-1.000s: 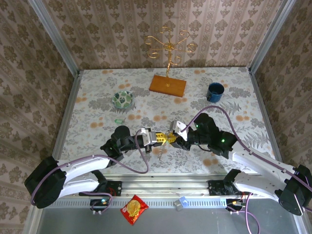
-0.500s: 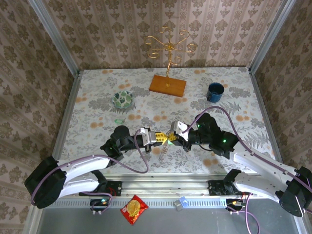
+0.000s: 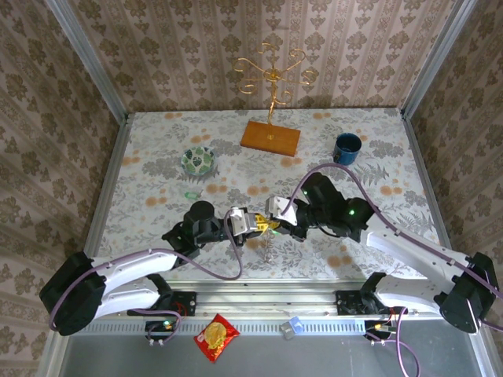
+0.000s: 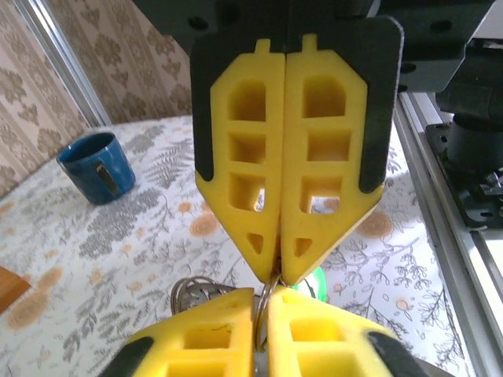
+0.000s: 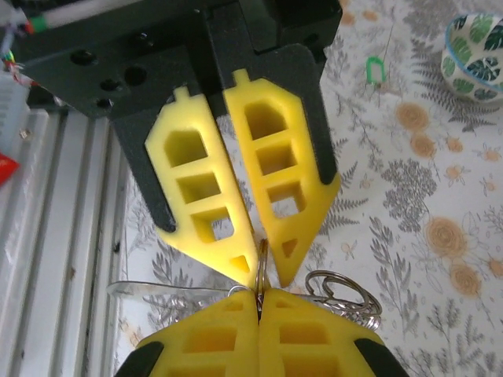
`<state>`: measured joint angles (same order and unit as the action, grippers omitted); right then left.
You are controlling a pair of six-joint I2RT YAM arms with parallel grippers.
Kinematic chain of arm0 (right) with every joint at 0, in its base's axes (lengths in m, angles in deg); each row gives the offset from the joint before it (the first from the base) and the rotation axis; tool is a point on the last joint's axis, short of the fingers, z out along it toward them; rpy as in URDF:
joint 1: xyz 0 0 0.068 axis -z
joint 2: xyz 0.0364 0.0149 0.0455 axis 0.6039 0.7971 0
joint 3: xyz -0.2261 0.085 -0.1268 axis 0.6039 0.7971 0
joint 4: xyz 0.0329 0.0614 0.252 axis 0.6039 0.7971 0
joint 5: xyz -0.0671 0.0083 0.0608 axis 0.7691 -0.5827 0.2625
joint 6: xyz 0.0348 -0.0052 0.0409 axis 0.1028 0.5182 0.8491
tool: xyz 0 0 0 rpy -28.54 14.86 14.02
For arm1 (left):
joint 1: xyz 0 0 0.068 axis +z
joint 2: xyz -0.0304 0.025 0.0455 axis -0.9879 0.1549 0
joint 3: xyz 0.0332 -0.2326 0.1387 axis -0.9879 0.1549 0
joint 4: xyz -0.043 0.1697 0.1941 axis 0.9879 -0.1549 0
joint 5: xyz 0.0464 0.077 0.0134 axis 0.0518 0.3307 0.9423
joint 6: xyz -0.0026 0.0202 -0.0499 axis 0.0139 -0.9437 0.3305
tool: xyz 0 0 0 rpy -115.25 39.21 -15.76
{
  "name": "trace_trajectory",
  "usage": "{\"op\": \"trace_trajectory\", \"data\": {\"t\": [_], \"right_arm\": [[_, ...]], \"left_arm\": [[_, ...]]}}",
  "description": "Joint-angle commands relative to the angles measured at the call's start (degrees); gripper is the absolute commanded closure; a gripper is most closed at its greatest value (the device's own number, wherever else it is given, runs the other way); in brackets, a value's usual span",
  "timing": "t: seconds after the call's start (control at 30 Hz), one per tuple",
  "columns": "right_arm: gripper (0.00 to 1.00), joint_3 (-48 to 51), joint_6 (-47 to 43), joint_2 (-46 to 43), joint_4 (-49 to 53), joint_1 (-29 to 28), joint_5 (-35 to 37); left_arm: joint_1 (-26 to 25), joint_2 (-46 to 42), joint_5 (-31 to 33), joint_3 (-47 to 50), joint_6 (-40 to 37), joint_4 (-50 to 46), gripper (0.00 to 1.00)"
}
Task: Put the keys on the keyring
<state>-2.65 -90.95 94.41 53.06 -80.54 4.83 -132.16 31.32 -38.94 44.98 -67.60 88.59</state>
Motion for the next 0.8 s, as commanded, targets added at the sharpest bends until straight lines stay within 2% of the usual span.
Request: {"op": "trace_trajectory", "data": {"t": [0.0,0.13,0.17,0.23,0.33,0.6,0.77], "right_arm": [[1.0,-4.7,-4.3,1.7,5.8,-2.2,-0.3],[1.0,-3.8,-2.1,1.2,3.7,-2.1,1.1],[0.97,-2.9,-1.1,0.8,1.7,-1.8,1.8],[0.74,-0.6,1.6,-0.6,-0.6,-0.7,2.8],[0.65,3.3,5.6,-2.8,-3.8,0.5,2.0],[0.61,9.3,11.6,-5.8,-10.8,0.6,-0.7],[0.74,8.9,11.2,-5.1,-10.0,0.6,-0.6]], "left_arm": [[-0.5,-0.7,1.1,-3.3,-3.3,-5.5,0.99],[-0.6,-1.7,0.3,-3.6,-3.6,-6.4,1.0],[-0.5,-1.9,0.2,-3.4,-3.4,-6.2,1.0],[-0.6,-2.6,-0.1,-2.9,-2.9,-4.9,1.0],[-0.5,-3.2,-0.4,-1.8,-2.0,-2.5,1.0],[-0.6,-3.6,-0.8,0.2,-0.5,2.2,1.0],[-0.5,-3.9,-0.9,0.4,-0.3,2.3,1.0]]}}
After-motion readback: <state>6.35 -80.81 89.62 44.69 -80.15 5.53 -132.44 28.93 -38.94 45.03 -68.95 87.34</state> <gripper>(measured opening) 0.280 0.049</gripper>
